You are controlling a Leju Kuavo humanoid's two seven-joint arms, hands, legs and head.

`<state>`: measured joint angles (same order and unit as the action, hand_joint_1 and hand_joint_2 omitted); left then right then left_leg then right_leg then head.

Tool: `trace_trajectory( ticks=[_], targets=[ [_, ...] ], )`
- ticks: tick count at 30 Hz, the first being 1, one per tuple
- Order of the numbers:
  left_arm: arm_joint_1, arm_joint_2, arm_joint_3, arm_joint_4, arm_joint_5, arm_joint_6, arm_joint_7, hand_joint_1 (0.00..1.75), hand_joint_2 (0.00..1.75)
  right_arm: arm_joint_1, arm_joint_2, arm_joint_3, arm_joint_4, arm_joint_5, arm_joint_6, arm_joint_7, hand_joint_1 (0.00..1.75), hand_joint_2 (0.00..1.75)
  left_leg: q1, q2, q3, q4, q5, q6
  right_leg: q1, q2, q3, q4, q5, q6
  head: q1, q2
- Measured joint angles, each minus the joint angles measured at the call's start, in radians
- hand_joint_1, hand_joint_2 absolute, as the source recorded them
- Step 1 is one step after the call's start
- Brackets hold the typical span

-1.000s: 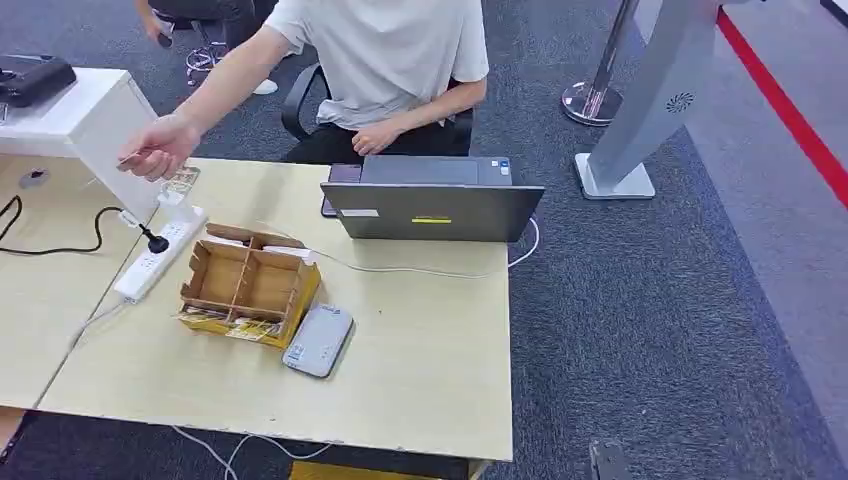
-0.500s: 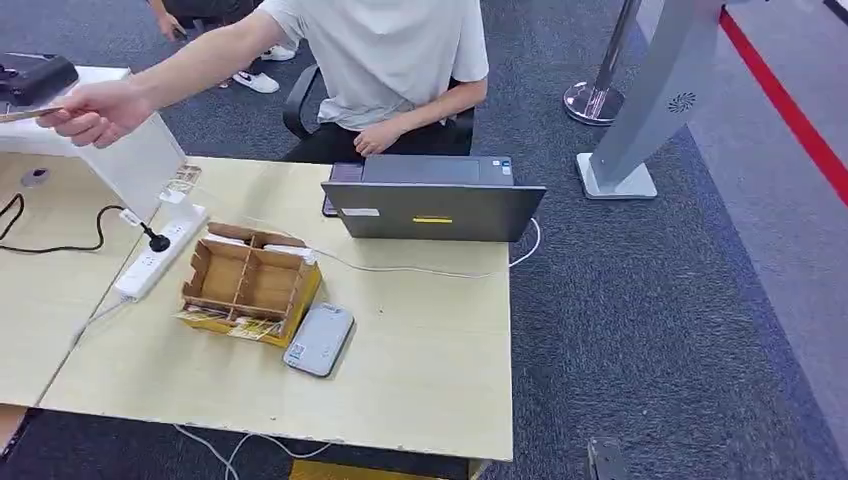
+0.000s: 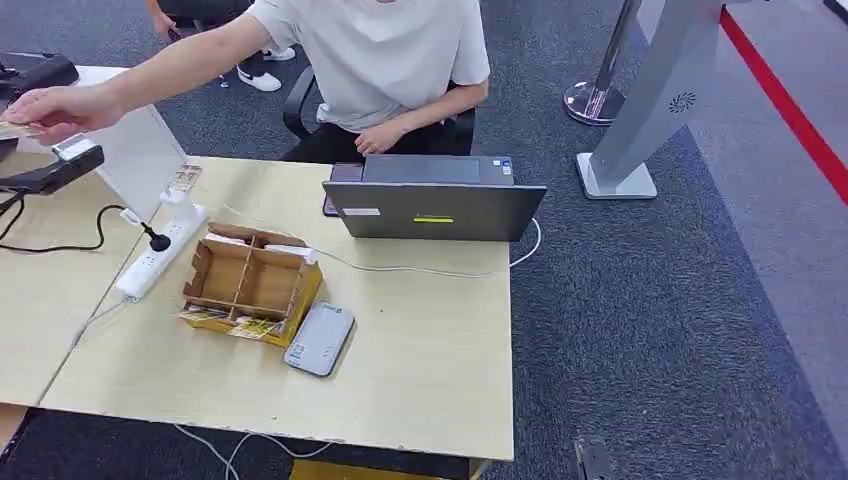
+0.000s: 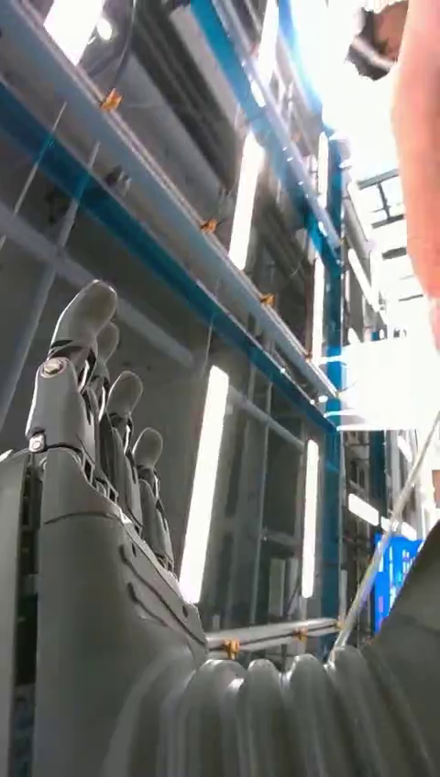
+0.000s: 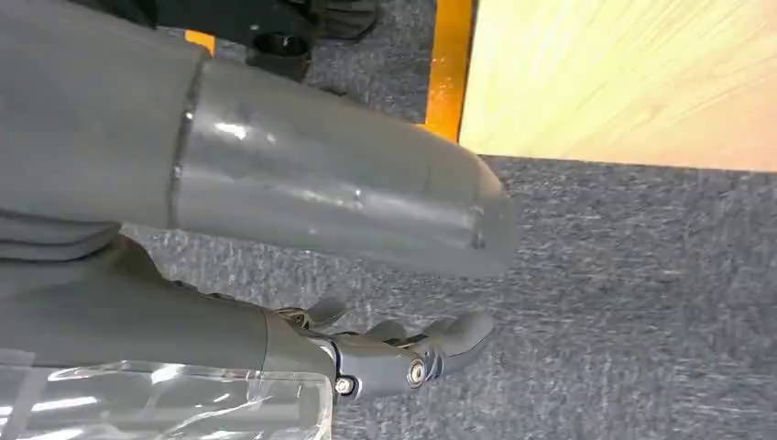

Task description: Pass the card to the sensor for recognition and then transmit it.

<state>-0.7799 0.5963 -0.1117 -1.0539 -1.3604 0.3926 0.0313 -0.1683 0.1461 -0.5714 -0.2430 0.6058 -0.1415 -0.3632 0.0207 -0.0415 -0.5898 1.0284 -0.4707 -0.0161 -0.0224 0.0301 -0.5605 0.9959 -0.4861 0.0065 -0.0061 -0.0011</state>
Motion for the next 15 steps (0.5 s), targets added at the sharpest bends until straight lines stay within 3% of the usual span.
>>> trace_trajectory(
  ticks=[8, 15],
  targets=[
    [0.044, -0.098, -0.08, 0.175, -0.058, 0.098, 0.043, 0.0, 1.75, 0.012, 0.0, 0.007, 0.003, 0.001, -0.002, 0.014, 0.0, 0.0, 0.0, 0.001, 0.0, 0.0, 0.0, 0.0, 0.0, 0.001, -0.001, 0.0, 0.0, 0.0, -0.001, 0.0],
    [0.096, -0.192, -0.113, 0.293, -0.078, 0.108, 0.074, 0.0, 1.75, 0.022, 0.0, 0.015, 0.008, 0.001, -0.01, 0.021, 0.0, 0.0, 0.0, 0.002, -0.001, 0.0, 0.0, 0.0, 0.0, 0.001, -0.001, 0.0, 0.0, 0.0, 0.0, 0.0]
  ],
)
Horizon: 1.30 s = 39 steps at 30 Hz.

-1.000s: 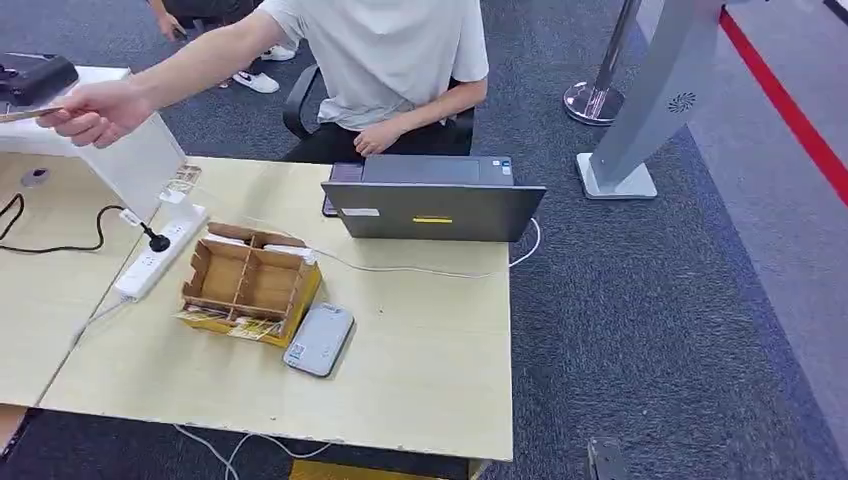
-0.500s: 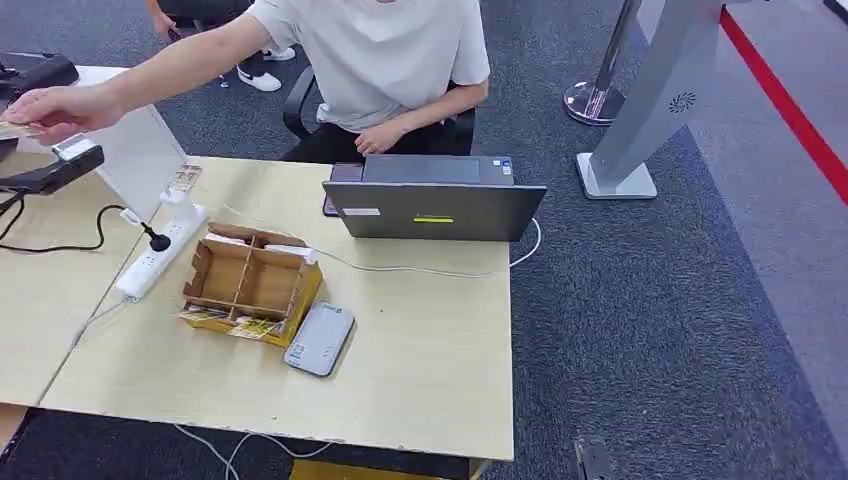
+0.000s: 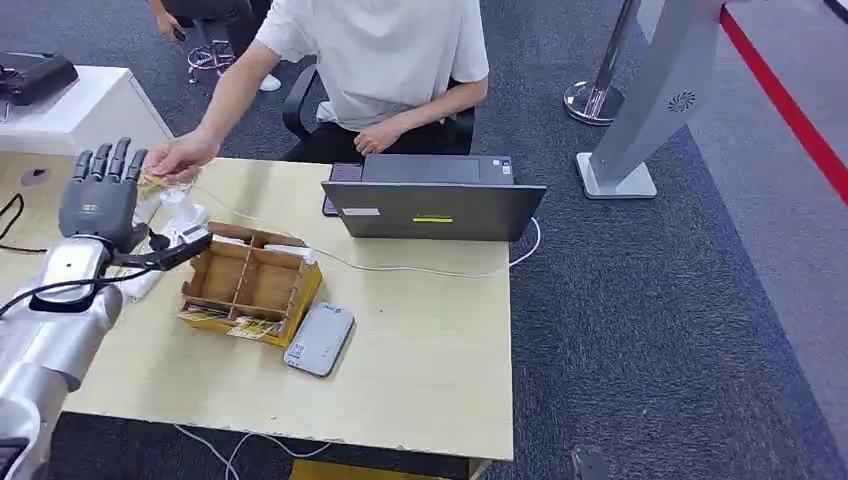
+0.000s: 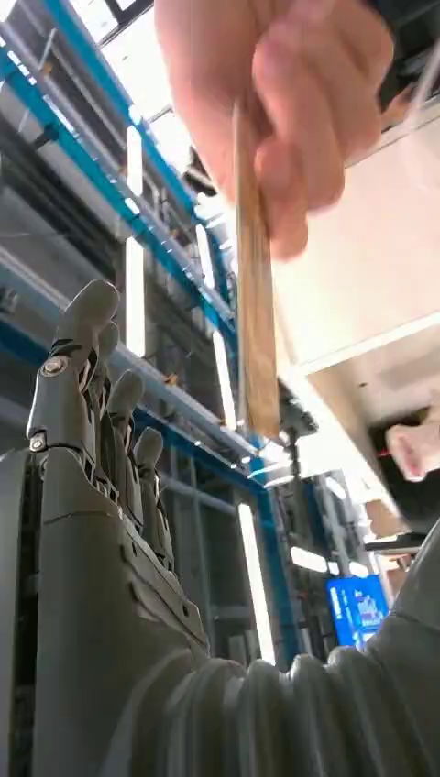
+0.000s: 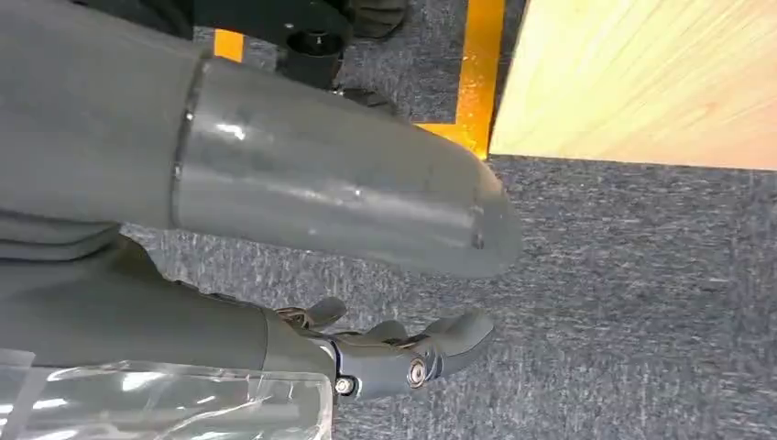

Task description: Pass the card to the sensor for recognition and then transmit it.

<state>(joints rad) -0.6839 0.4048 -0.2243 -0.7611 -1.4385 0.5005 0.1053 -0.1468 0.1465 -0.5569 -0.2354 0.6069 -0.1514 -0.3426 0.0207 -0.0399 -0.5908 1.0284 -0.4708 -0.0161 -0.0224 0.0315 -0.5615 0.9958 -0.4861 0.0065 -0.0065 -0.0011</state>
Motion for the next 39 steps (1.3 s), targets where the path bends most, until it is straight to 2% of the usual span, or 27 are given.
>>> trace_trajectory(
  ticks=[7, 8, 20, 34, 39],
  targets=[
    [0.002, -0.032, 0.0, 0.046, 0.003, 0.002, -0.004, 0.0, 1.75, 0.007, 0.0, 0.001, 0.0, 0.0, -0.003, 0.0, 0.0, 0.0, 0.0, 0.0, 0.0, 0.0, 0.0, 0.0, 0.0, 0.0, -0.001, 0.0, 0.0, 0.0, 0.0, 0.0],
    [0.002, -0.036, 0.0, 0.05, 0.003, 0.002, -0.005, 1.75, 1.75, 0.008, 0.0, 0.001, 0.0, 0.0, -0.003, 0.0, 0.0, 0.0, 0.0, 0.0, 0.0, 0.0, 0.0, 0.0, 0.0, 0.0, -0.001, 0.0, 0.0, 0.0, 0.0, 0.0],
    [0.005, -0.061, 0.0, 0.066, 0.058, -0.044, -0.066, 1.75, 1.75, 0.01, 0.0, 0.005, 0.0, 0.0, -0.002, -0.001, 0.0, 0.0, 0.0, 0.0, -0.001, 0.0, 0.0, 0.0, 0.0, 0.0, 0.0, 0.0, 0.0, 0.0, 0.0, 0.0],
    [0.007, -0.085, -0.002, 0.065, 0.064, -0.064, -0.085, 1.75, 1.75, 0.014, 0.0, 0.007, 0.0, -0.005, 0.001, -0.005, 0.0, 0.0, 0.0, 0.0, -0.001, 0.0, 0.0, 0.0, 0.0, 0.0, -0.001, 0.0, 0.0, 0.0, 0.0, 0.0],
    [0.029, -0.109, -0.011, 0.022, 0.122, -0.025, -0.121, 1.75, 1.75, 0.015, 0.0, 0.007, 0.0, -0.014, -0.003, -0.009, 0.0, 0.0, 0.0, 0.0, -0.001, 0.0, 0.0, 0.0, 0.0, 0.0, -0.001, 0.0, 0.0, 0.0, 0.0, 0.0]
  ],
)
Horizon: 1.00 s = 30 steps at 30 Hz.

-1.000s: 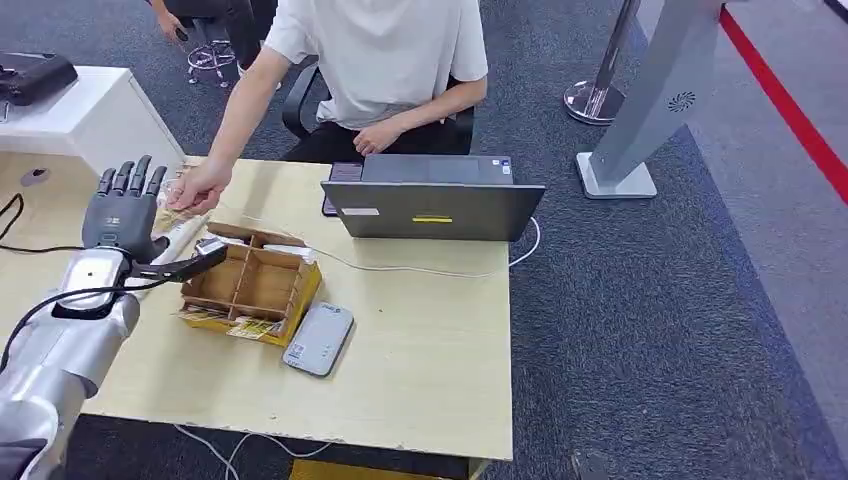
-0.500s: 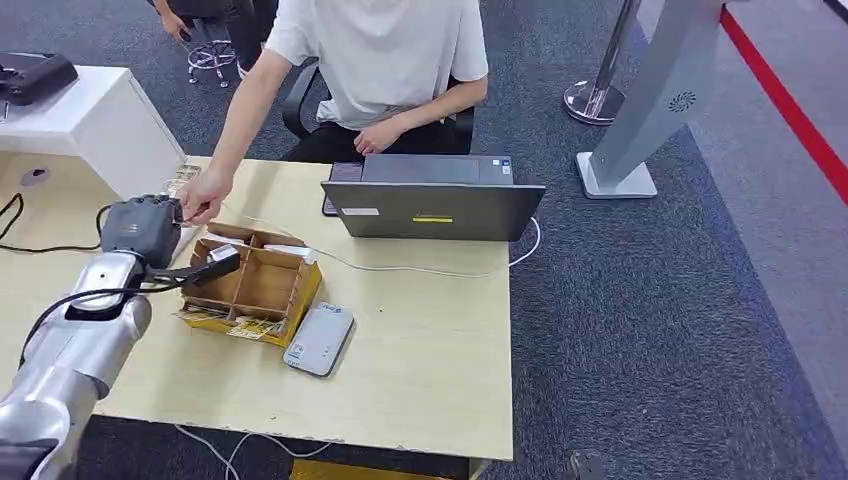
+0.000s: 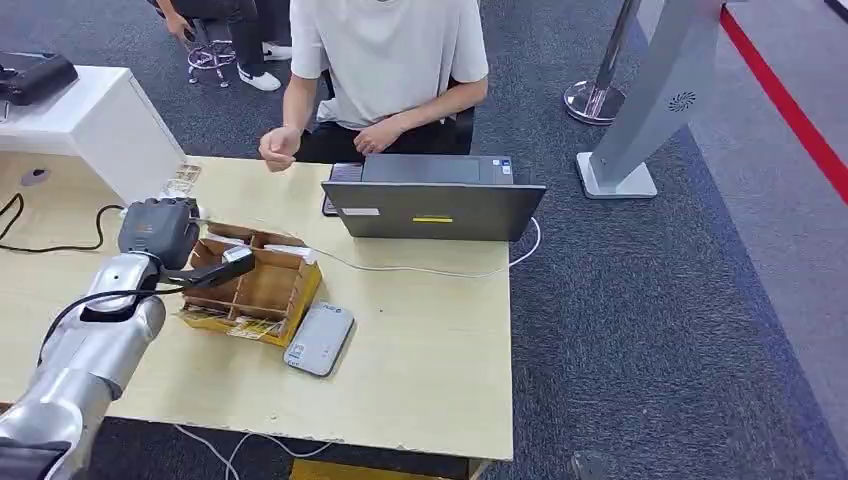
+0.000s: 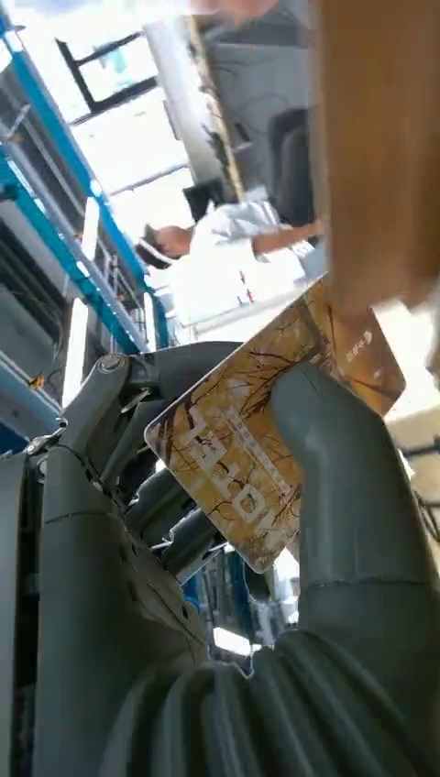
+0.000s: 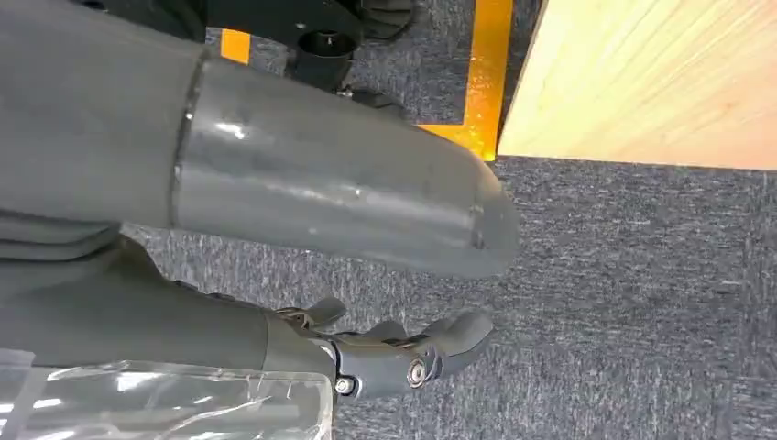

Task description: Pass the card to the sensor for recognition and then transmit it.

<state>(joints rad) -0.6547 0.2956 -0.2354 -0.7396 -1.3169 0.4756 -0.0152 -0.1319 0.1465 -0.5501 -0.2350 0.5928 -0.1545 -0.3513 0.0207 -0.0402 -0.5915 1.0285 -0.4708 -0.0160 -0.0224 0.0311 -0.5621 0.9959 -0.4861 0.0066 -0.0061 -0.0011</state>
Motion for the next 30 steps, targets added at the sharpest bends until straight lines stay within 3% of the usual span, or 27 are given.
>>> trace_trajectory(
  ticks=[4, 16, 21, 30],
  targets=[
    [0.078, -0.03, -0.013, -0.155, 0.041, 0.036, -0.021, 1.75, 1.75, 0.008, 0.0, 0.0, 0.0, -0.011, -0.011, -0.006, 0.0, 0.0, 0.0, 0.0, 0.0, 0.0, 0.0, 0.0, 0.0, 0.0, 0.0, 0.0, 0.0, 0.0, 0.0, 0.0],
    [0.255, -0.064, -0.108, -0.666, 0.039, -0.052, -0.015, 1.75, 1.75, 0.033, 0.0, -0.022, 0.002, -0.029, -0.027, -0.03, 0.0, 0.0, 0.0, 0.0, -0.001, 0.0, -0.001, 0.0, 0.0, 0.0, -0.001, -0.001, 0.0, 0.0, -0.001, 0.0],
    [0.277, -0.067, -0.136, -0.751, 0.033, -0.06, -0.009, 1.75, 1.75, 0.035, 0.0, -0.025, 0.002, -0.029, -0.028, -0.033, 0.0, 0.0, 0.0, 0.0, -0.001, 0.0, -0.001, 0.0, 0.0, 0.0, -0.001, 0.0, 0.0, 0.0, -0.001, 0.0],
    [0.298, -0.068, -0.169, -0.802, 0.021, -0.089, -0.014, 1.75, 1.75, 0.036, 0.0, -0.027, 0.002, -0.038, -0.031, -0.038, 0.0, 0.0, 0.0, 0.0, -0.001, 0.0, -0.001, 0.0, 0.0, 0.0, -0.001, 0.0, 0.0, 0.0, -0.001, 0.0]
  ],
)
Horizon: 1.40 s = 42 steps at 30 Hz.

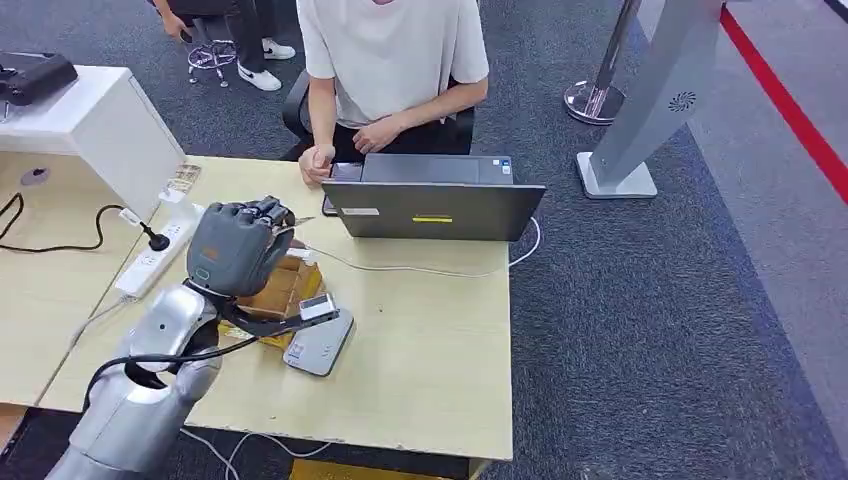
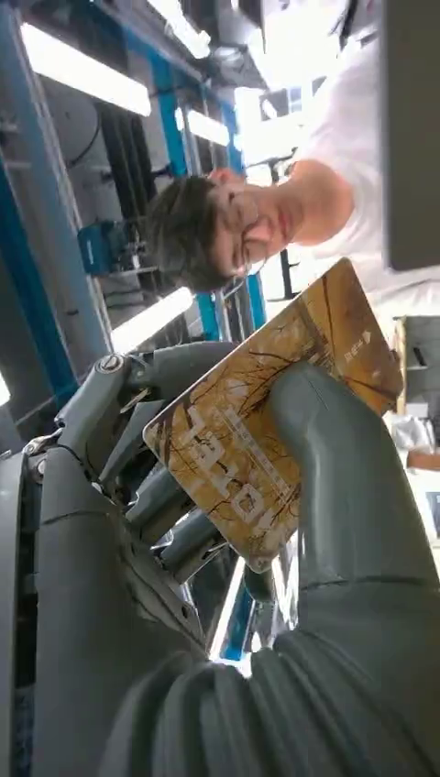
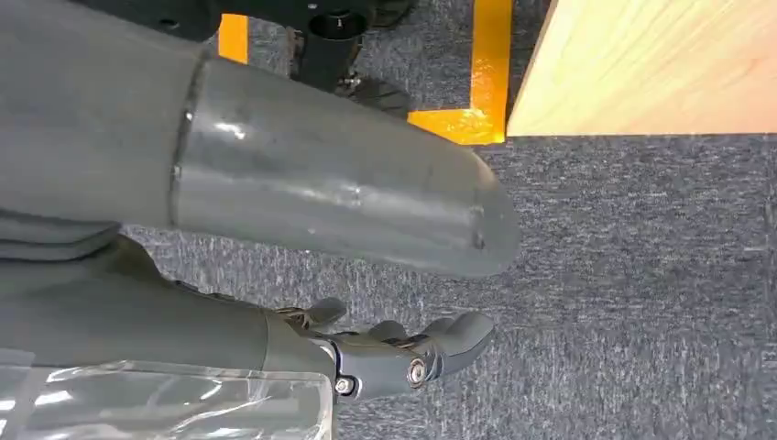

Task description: Pass the card to the sensor for recognition and then transmit it.

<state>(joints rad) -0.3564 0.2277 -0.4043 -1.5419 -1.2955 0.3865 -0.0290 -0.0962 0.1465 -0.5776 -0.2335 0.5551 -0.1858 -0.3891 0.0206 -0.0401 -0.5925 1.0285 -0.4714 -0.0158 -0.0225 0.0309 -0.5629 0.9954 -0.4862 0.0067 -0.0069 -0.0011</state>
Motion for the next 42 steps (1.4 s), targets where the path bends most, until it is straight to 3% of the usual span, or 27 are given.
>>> trace_trajectory(
  ticks=[8, 11, 22, 30, 35, 42],
  targets=[
    [0.061, -0.009, -0.092, 0.014, 0.023, -0.157, 0.027, 1.75, 1.75, 0.007, 0.0, -0.021, 0.0, -0.003, -0.004, -0.001, 0.0, 0.0, 0.0, 0.0, 0.0, 0.0, 0.0, 0.0, 0.0, 0.0, 0.0, 0.0, 0.0, 0.0, 0.0, 0.0],
    [0.073, -0.015, -0.127, 0.044, 0.035, -0.187, 0.028, 1.75, 1.75, 0.008, 0.0, -0.023, 0.0, 0.0, -0.004, 0.0, 0.0, 0.0, 0.0, 0.0, 0.0, 0.0, 0.0, 0.0, 0.0, 0.0, 0.0, 0.0, 0.0, 0.0, 0.0, 0.0],
    [0.096, -0.024, -0.21, 0.106, 0.051, -0.215, 0.03, 1.75, 1.75, 0.011, 0.0, -0.042, 0.0, 0.0, -0.007, -0.001, 0.0, 0.0, 0.0, 0.0, 0.0, 0.0, 0.0, 0.0, 0.0, 0.0, 0.0, 0.0, 0.0, 0.0, 0.0, 0.0],
    [0.116, -0.029, -0.218, 0.116, 0.033, -0.242, 0.109, 1.75, 1.75, 0.013, 0.0, -0.053, 0.0, 0.0, -0.008, -0.001, 0.0, 0.0, 0.0, 0.0, 0.0, 0.0, 0.0, 0.0, 0.0, 0.0, 0.0, 0.0, 0.0, 0.0, 0.0, 0.0],
    [0.132, -0.039, -0.218, 0.135, -0.047, -0.234, 0.182, 1.75, 1.75, 0.015, 0.0, -0.064, 0.0, 0.006, -0.008, 0.001, 0.0, 0.0, 0.0, 0.0, 0.0, 0.0, 0.0, 0.001, 0.0, 0.0, 0.0, 0.0, 0.0, 0.0, 0.0, 0.0],
    [0.144, -0.051, -0.218, 0.169, -0.054, -0.238, 0.191, 1.75, 1.75, 0.016, 0.0, -0.068, 0.0, 0.018, -0.008, 0.002, 0.0, 0.0, 0.0, 0.0, 0.0, 0.0, 0.0, 0.001, 0.0, -0.001, 0.0, 0.0, 0.0, 0.0, 0.0, 0.0]
  ],
)
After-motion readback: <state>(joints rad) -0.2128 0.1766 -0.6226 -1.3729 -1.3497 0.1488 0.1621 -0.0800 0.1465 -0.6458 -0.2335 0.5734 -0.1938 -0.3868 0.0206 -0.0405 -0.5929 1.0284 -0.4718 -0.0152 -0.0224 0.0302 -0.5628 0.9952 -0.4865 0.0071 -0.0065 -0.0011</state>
